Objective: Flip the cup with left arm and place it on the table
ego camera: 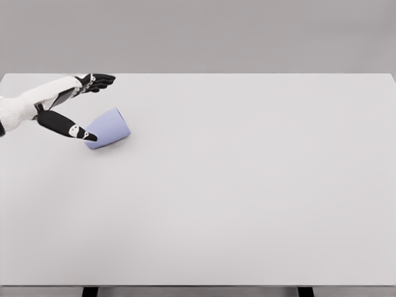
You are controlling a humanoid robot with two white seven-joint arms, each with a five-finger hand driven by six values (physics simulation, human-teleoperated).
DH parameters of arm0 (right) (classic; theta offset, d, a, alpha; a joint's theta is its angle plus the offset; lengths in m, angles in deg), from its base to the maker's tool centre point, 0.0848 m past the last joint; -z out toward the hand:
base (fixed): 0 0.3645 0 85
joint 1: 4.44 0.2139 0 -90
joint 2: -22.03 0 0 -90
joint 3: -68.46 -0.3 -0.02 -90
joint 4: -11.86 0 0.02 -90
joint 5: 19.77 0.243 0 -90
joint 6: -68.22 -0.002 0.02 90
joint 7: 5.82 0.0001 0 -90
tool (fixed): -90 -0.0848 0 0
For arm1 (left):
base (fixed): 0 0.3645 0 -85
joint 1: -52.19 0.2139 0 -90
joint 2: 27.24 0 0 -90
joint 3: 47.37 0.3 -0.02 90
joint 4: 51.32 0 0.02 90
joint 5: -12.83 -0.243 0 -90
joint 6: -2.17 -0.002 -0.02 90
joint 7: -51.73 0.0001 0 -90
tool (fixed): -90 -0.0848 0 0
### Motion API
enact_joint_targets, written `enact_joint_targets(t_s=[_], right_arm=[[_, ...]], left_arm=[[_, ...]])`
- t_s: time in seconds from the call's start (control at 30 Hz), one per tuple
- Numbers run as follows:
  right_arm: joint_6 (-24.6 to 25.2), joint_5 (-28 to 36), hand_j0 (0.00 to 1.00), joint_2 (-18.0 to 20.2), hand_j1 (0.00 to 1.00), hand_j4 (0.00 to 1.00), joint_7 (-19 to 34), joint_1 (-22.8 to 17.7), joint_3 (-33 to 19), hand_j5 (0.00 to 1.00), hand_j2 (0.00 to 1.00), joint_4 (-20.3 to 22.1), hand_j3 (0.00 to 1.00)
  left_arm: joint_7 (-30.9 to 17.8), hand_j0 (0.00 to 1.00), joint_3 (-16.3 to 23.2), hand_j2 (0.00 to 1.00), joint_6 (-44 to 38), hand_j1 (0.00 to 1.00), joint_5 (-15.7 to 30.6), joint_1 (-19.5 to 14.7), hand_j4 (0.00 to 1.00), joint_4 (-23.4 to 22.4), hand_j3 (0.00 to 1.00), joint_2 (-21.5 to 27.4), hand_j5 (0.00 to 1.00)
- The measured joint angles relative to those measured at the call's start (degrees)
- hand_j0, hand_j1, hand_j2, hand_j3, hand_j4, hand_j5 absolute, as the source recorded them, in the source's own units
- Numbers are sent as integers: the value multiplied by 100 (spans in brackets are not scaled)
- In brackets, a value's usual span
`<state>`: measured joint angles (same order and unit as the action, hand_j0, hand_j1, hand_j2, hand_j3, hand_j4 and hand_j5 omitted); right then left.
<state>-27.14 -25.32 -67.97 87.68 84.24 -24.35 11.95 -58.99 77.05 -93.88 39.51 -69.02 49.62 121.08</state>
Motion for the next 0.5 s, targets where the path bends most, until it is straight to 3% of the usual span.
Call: enact_joint_targets(t_s=[0.2,0.5], right_arm=[[0,0,100,0,100,100,0,0,0,100,100,0,100],[0,0,100,0,100,100,0,0,0,100,100,0,100]], left_arm=[[625,100,322,100,-468,100,-718,114,100,2,100,-340,100],[876,100,439,100,-958,100,-1430,149,100,0,100,-753,100]])
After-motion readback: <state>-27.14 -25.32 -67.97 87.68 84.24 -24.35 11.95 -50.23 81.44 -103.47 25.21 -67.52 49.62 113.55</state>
